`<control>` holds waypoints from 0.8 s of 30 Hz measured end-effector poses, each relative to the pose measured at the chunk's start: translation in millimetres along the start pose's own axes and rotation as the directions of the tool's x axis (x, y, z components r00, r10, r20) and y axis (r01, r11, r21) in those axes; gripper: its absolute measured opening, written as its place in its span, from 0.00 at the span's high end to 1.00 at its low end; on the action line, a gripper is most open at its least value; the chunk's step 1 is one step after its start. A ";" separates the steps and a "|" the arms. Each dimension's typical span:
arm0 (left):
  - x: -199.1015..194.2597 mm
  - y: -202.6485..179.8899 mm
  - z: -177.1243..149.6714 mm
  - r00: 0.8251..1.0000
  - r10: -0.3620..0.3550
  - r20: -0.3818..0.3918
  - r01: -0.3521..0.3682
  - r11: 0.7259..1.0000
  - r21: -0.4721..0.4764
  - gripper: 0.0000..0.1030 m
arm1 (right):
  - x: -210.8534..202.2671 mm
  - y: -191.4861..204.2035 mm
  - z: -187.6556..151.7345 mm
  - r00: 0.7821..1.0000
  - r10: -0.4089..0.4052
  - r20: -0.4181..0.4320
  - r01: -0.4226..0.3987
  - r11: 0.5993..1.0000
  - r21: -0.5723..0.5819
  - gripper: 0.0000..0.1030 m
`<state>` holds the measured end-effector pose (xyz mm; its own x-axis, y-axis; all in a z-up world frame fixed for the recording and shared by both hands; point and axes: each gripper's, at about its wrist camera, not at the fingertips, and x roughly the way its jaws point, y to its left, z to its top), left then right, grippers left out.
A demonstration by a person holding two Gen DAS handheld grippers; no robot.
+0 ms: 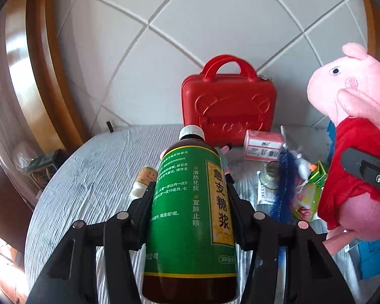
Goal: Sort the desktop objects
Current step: 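Lift and carry the syrup bottle and plush pig over the blue crate, then open both tools to drop the syrup bottle and plush pig into the crate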
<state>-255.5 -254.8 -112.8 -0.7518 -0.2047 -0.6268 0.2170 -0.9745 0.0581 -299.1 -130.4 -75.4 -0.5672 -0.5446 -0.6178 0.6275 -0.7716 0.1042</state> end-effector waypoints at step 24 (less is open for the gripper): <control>-134.8 -357.8 75.6 0.892 -0.436 0.119 0.385 0.871 0.305 0.51 | -316.0 -211.1 -43.8 0.813 -0.524 0.253 0.484 0.851 0.206 0.21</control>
<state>-278.9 114.6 9.6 -0.8393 0.2315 -0.4920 -0.2907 -0.9557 0.0461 -229.0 219.0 63.6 -0.9251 -0.1219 -0.3596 0.1495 -0.9875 -0.0499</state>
